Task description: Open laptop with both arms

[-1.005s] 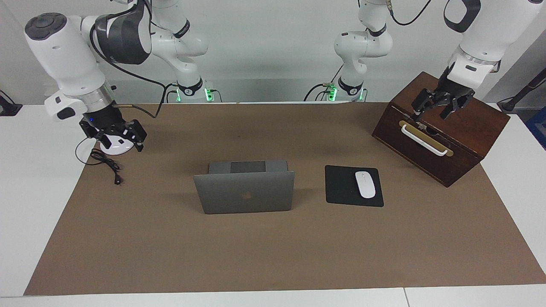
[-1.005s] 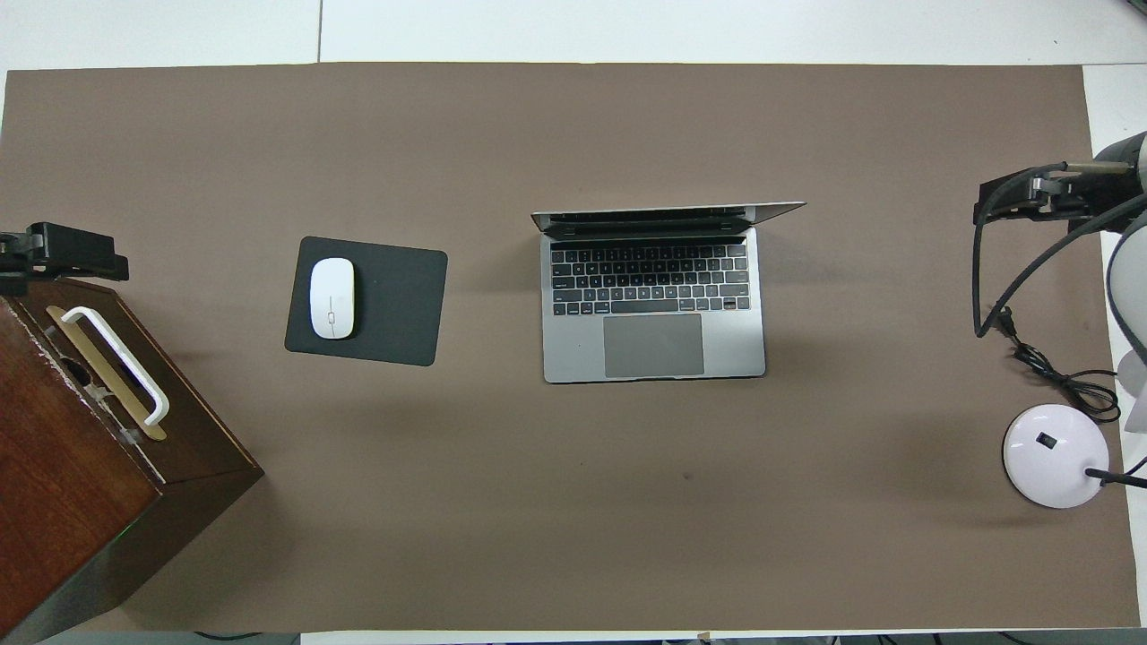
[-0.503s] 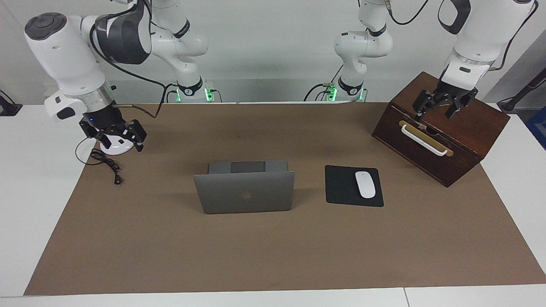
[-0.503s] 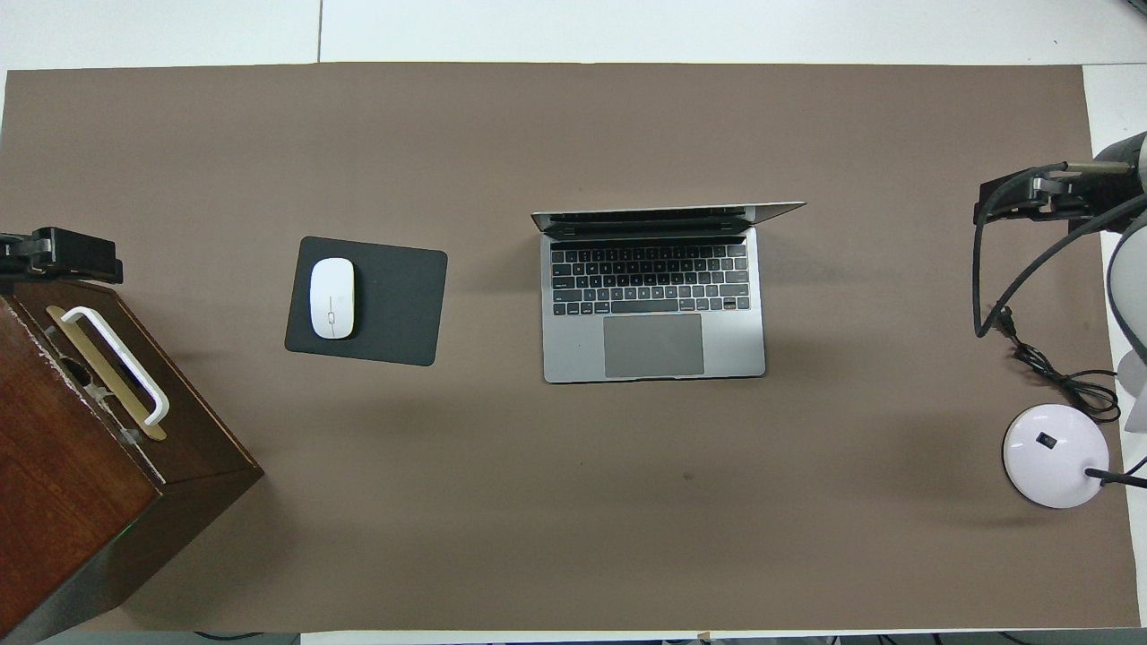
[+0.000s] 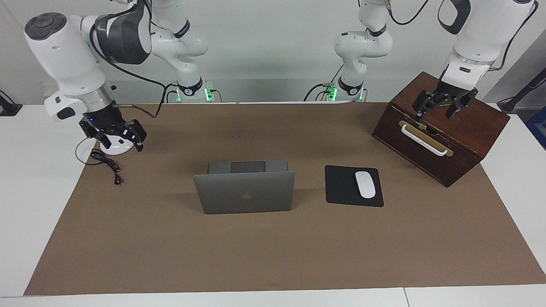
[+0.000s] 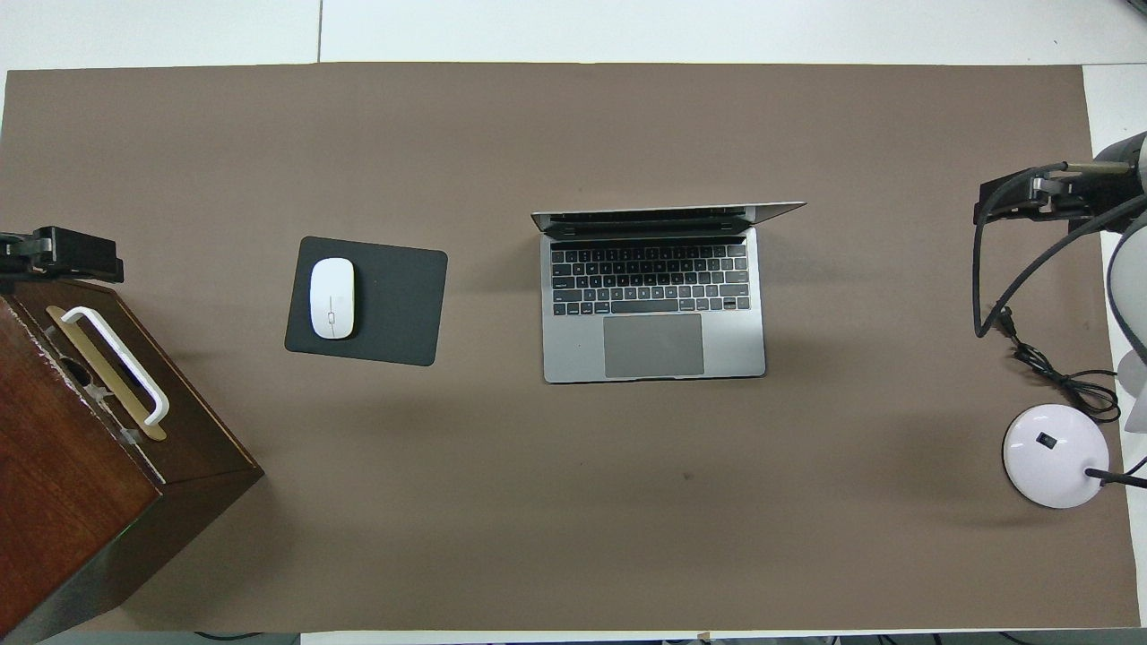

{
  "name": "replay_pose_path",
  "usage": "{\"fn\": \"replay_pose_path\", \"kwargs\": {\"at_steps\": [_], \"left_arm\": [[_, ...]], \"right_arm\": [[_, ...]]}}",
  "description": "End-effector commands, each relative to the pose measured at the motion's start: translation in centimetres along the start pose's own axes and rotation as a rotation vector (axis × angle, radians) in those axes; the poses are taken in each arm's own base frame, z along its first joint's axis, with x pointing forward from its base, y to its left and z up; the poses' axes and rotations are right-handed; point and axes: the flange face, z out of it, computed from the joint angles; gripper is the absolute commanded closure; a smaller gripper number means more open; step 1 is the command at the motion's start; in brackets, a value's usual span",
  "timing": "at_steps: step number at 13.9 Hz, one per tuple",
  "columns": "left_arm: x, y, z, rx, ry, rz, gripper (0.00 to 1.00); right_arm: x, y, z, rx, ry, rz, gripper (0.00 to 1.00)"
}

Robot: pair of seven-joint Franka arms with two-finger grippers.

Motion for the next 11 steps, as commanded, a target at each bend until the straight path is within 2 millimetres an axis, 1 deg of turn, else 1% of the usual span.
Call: {"fn": "replay_pose_path", "kwargs": {"at_steps": [1,11], "left_arm": [[-0.36,0.11,0.01,-0.015,0.013,0.004,0.00],[-0.35,0.02,0.00,-0.058,0.011,-0.010,0.00]], "right_arm": [[-0.70,0.34,-0.26,0.015,-0.003,-0.015,0.00],[-0.70,0.34,-0.26,0.015,-0.003,-0.015,0.00]]}}
